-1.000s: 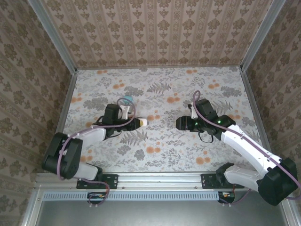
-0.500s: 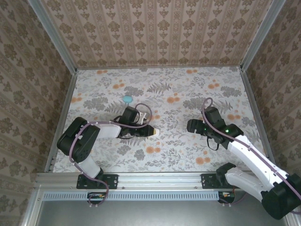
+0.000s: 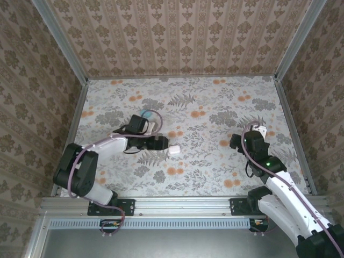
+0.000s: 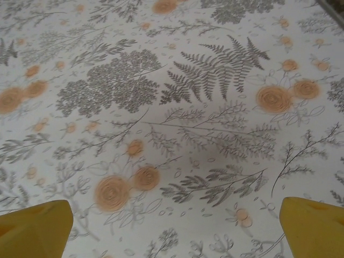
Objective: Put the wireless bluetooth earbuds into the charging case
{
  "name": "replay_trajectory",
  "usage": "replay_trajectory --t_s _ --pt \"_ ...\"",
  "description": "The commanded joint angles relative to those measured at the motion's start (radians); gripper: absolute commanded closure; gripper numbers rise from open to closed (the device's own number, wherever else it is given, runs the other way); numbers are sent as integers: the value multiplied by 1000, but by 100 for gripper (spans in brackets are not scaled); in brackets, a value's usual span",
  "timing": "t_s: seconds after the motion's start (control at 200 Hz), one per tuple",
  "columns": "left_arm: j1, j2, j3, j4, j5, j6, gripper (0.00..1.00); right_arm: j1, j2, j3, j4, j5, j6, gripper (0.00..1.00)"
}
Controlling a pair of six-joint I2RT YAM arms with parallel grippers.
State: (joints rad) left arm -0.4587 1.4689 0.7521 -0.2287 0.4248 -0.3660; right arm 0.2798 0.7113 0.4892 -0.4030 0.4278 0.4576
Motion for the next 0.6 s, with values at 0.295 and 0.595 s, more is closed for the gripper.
replay_trajectory --t_s 0.295,0.595 --pt "268 -237 6 -99 -267 261 0 -57 133 -159 600 84 -392 0" --pt "390 -306 -168 254 -488 321 0 -155 403 -160 850 -66 -382 0"
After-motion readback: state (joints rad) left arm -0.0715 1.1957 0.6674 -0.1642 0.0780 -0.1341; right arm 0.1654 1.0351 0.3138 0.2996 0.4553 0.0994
